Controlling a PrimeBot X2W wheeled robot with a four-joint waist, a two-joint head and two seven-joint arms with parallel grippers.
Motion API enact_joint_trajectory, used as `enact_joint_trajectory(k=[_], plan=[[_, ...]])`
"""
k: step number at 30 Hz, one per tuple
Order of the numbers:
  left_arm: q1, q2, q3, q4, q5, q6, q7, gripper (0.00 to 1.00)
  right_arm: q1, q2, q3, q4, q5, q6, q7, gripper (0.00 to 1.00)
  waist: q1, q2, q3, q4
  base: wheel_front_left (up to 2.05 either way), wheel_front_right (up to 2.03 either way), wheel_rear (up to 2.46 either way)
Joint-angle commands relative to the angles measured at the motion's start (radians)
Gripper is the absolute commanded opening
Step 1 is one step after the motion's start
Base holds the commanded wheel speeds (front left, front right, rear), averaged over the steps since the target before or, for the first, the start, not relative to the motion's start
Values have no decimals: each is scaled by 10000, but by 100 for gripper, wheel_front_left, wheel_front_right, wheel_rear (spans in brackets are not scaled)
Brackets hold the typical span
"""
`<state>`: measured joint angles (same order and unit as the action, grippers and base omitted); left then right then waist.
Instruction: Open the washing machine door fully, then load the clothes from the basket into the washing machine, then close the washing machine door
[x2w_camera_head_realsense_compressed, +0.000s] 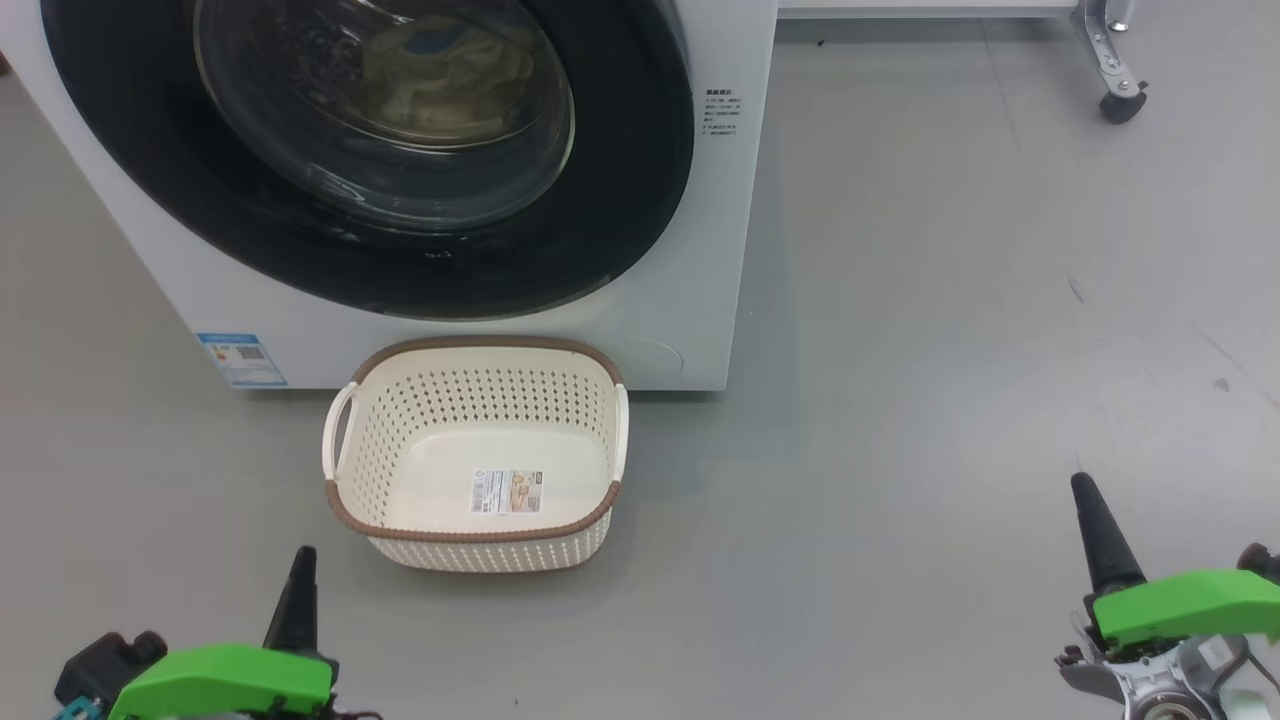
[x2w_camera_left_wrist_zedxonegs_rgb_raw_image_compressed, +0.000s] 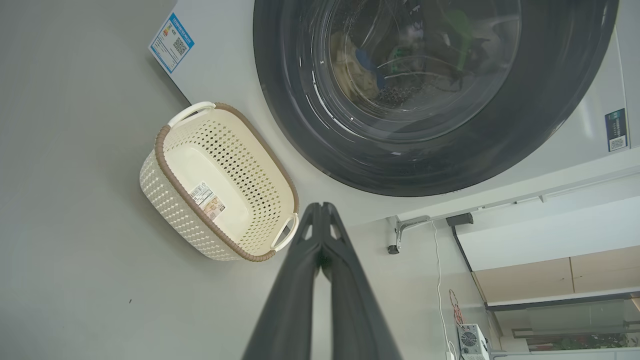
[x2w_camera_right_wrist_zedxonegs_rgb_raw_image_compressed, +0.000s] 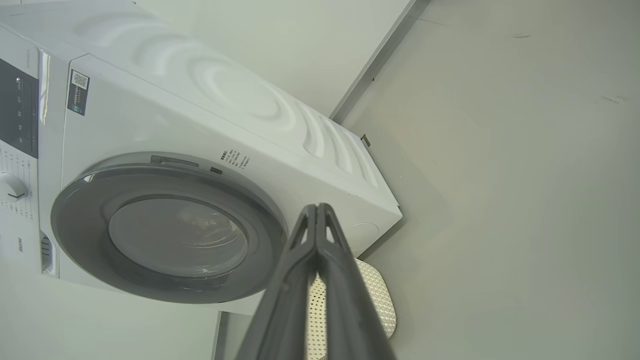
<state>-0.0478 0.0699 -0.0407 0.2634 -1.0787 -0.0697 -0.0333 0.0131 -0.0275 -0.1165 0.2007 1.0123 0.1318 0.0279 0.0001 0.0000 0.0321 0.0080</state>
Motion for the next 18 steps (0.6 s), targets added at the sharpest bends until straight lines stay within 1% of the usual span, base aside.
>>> enact_joint_trajectory(k=[1,18], plan=[[-492,44,320,-260,-262,-77,60,0,-528,-186,76,-255,316,-7,61,0,0,0,-8,-2,0,0,0],[-533,-44,774,-230,-2106,-272,578,0,-778,-207,62,0,2391,-8,348,0,0,0,-112,-31,0,0,0]])
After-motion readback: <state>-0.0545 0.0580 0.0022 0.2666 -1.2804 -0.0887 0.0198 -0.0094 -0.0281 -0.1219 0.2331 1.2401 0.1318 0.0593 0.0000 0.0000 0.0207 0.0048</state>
